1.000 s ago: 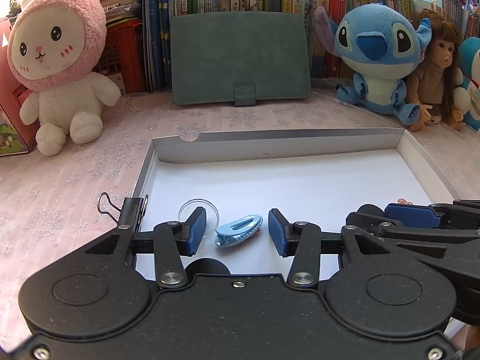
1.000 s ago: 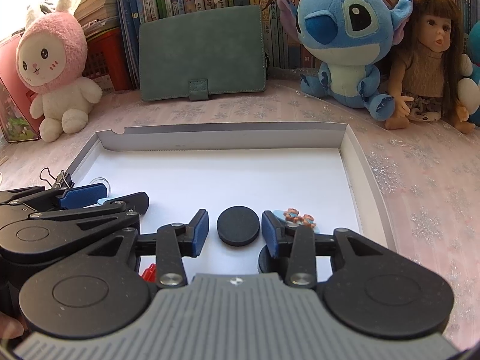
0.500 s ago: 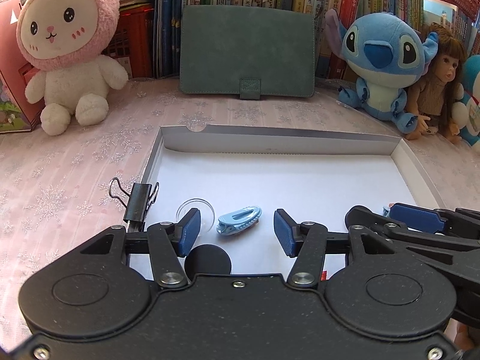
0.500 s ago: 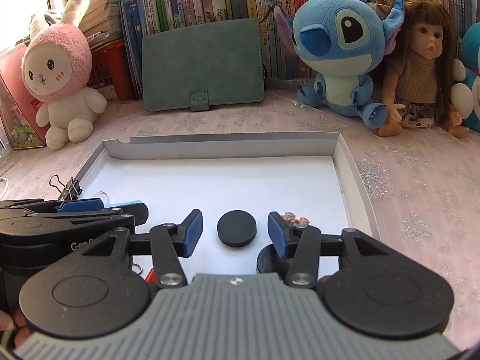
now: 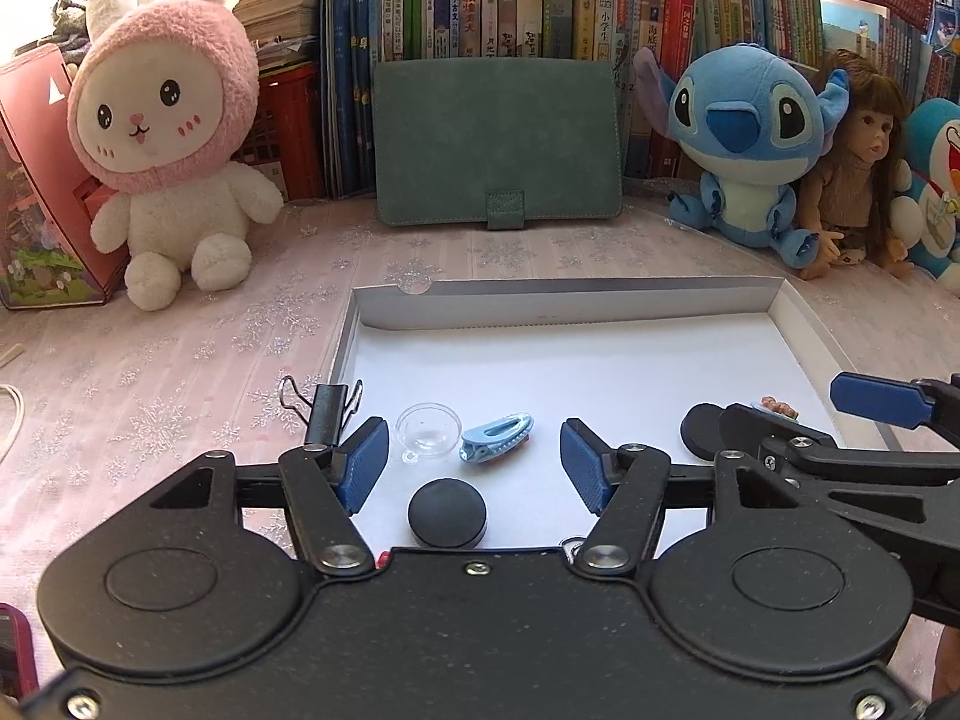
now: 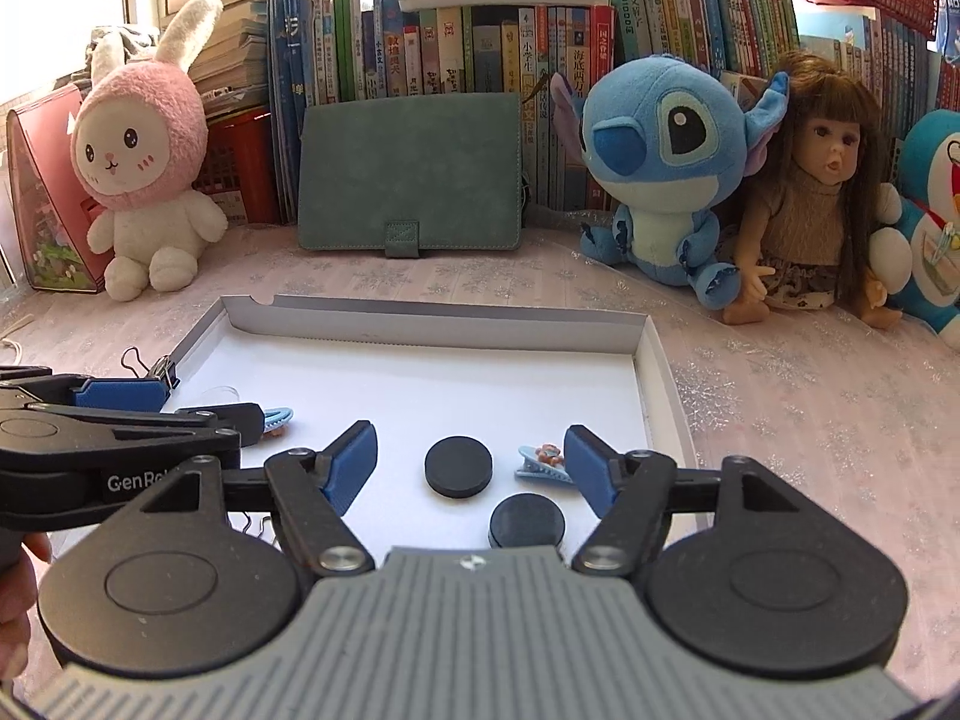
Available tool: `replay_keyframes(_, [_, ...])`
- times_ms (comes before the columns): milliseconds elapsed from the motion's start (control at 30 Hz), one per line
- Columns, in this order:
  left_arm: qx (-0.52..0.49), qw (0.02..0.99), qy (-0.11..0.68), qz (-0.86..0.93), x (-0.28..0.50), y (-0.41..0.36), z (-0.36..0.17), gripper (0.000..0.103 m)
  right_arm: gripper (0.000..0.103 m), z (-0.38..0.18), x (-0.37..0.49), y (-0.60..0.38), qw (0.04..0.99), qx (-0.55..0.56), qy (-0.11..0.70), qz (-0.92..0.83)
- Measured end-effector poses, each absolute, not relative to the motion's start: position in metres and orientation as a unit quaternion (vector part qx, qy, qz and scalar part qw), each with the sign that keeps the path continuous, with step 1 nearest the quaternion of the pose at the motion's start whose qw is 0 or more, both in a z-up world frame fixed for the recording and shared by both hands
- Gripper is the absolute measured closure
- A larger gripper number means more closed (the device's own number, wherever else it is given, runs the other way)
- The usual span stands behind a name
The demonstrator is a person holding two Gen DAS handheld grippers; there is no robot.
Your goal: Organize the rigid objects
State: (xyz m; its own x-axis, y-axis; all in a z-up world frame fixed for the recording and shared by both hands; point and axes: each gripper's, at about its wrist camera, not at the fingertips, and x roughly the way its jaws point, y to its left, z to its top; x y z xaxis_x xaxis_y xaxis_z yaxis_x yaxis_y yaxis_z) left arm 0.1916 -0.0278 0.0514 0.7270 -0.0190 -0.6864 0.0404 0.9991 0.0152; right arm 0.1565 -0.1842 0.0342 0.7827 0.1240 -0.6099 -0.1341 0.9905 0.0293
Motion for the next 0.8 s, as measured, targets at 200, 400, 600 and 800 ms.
replay_keyframes(200, [0.003, 0.935, 0.355, -0.017, 0.173, -0.019, 0.064, 0.027, 0.017, 0.046, 0.139, -0.187, 0.951, -0.008, 0.301, 0.073])
replay_keyframes(400, [0.000, 0.941, 0.338, -0.021, 0.157, -0.016, 0.074, 0.021, 0.015, 0.056, 0.124, -0.189, 0.957, -0.007, 0.281, 0.076])
replay_keyframes(600, [0.006, 0.944, 0.328, -0.023, 0.146, -0.017, 0.079, 0.019, 0.015, 0.061, 0.110, -0.189, 0.961, -0.011, 0.266, 0.077])
replay_keyframes(800, [0.007, 0.945, 0.325, -0.021, 0.134, -0.017, 0.077, 0.019, 0.014, 0.061, 0.098, -0.188, 0.963, -0.022, 0.257, 0.077])
